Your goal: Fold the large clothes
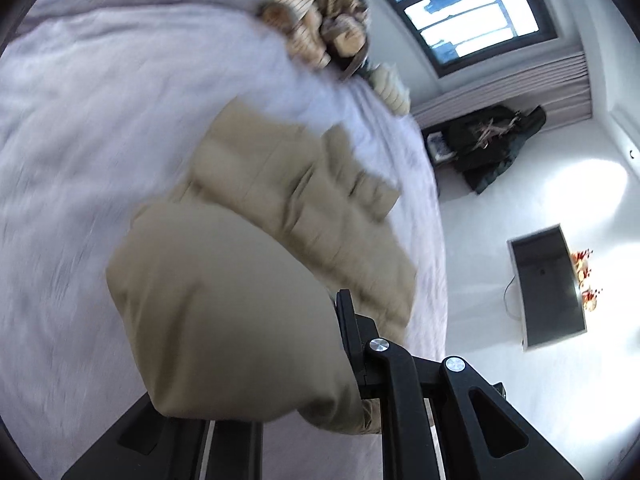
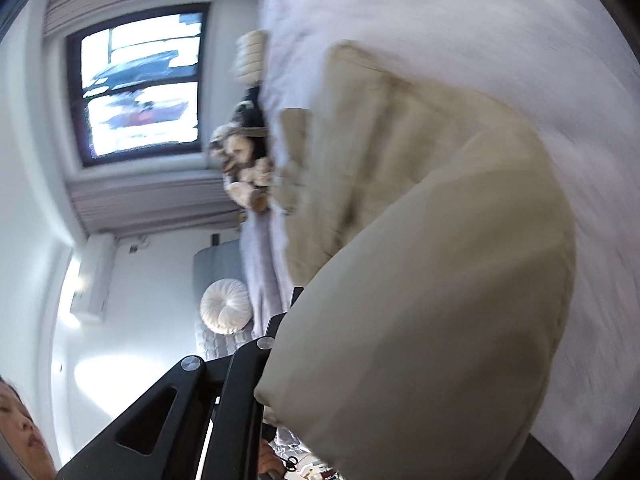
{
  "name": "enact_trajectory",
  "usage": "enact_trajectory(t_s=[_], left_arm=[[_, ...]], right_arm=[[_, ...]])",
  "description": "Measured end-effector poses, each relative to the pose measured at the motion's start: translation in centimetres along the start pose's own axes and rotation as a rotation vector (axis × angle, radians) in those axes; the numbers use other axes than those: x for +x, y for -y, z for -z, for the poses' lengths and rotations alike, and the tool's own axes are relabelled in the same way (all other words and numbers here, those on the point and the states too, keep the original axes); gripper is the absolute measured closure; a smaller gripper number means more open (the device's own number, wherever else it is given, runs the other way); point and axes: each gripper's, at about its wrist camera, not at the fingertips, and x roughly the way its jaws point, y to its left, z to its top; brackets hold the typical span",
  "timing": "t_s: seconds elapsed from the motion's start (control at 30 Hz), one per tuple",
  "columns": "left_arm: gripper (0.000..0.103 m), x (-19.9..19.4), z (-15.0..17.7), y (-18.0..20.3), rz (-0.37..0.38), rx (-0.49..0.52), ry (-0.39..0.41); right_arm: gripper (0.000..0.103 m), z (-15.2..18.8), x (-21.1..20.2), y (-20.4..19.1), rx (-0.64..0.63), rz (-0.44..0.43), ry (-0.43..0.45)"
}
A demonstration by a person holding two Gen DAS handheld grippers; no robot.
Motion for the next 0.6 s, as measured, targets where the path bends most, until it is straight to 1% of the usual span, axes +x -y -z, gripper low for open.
enact_trajectory(t_s=[0.07,0.17,0.3,0.37,0.47,0.6], left_arm=[[0.087,0.7,-2.4,1.6,-0.01,0.017,0.026],[0.087,2.7,-5.6,3.3,-0.044,0.035,0.053],[0.087,6.3,-9.1,4.0,-0.089,0.02,0.062],[0.087,8.3,-10.3,3.6,-0.122,-0.003,0.057],[0.087,11.8,-11.7,2.7,-0.186,-0.005,0.037],[0.087,16.0,-13.0,0.6,-0.257,-0.015,-0.003]], right_arm=[[0.093,-2.6,1.7,-2.4,-0.041,-0.022,-0.015],[0.093,-6.2,4.1,-4.4,-0.076,-0.018,-0.041],[0.093,-10.6,7.5,-5.9,-0.091,-0.005,-0.063],[0.093,-12.8,9.3,-5.9,-0.072,0.011,-0.078],[0.093,-15.8,12.6,-4.9,-0.033,0.064,-0.111],[0.093,-18.2,15.6,-3.3,-0.006,0.121,-0.136]])
